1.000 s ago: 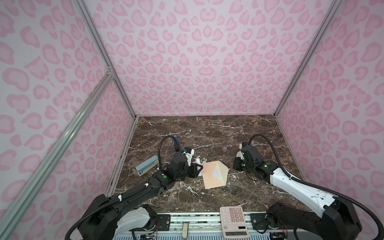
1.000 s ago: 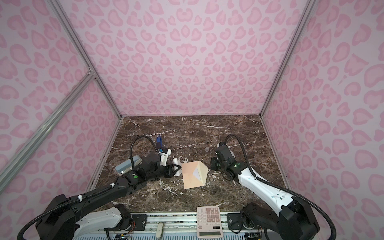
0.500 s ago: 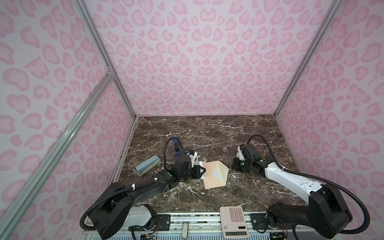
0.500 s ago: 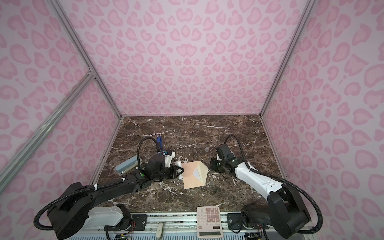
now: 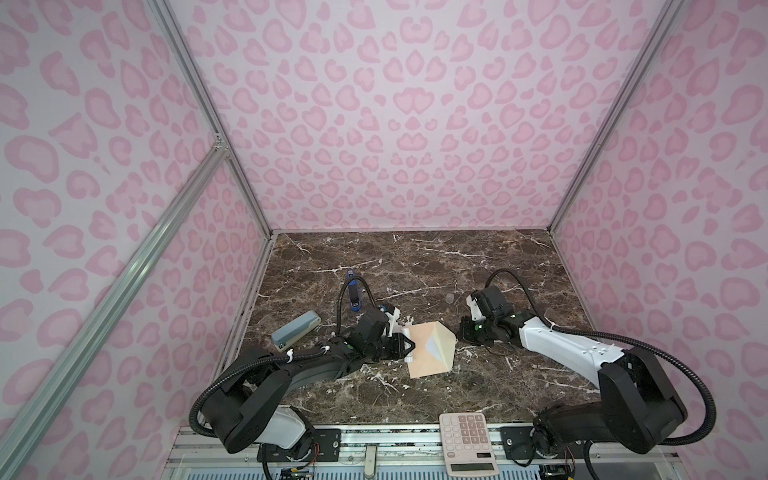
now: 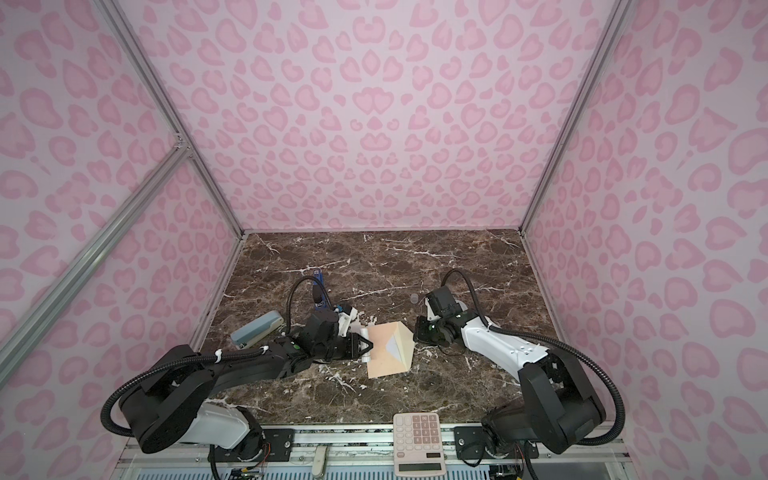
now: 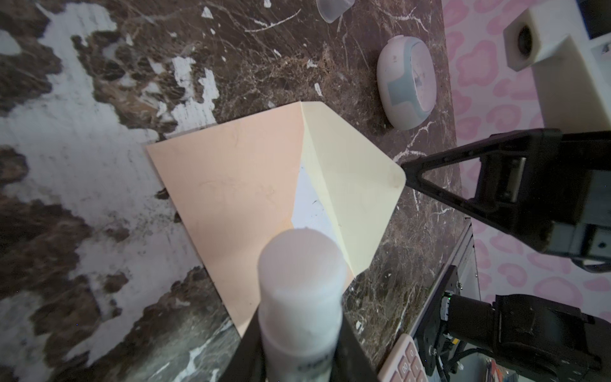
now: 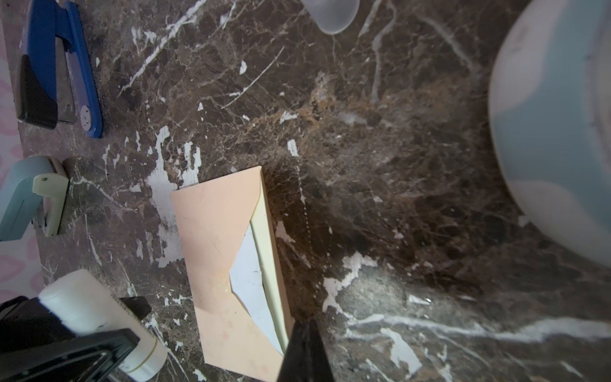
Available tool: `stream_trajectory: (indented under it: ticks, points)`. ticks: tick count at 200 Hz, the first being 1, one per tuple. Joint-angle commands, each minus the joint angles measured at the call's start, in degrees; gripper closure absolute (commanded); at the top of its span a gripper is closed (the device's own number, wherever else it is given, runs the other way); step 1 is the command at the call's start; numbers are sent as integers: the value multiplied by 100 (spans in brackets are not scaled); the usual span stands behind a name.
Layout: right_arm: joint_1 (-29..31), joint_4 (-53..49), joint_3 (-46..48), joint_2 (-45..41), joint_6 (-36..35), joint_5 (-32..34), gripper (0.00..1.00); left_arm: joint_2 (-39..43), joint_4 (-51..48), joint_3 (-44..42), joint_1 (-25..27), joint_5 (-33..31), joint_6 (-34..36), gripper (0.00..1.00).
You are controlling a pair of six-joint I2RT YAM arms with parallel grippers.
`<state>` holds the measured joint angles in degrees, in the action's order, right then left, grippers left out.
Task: Place the letter into the envelope and seal it
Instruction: 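Lower the right gripper onto the peach envelope flap and fold it closed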
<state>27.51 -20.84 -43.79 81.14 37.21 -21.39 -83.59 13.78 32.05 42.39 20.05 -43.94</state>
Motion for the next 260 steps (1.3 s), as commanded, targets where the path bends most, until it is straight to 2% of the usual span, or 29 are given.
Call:
stream_trajectory:
  ticks: [1,117,260]
  points:
    - [102,25,-85,141,-95,-136,99,-110,344,55,-1,154,-31,96]
    - [741,-58,-630,770,-78,-81,95,-359,330,77,-3,262,0,96]
    - [1080,-299,-1087,1456,-74,117,95,-272,265,20,-12,253,49,96]
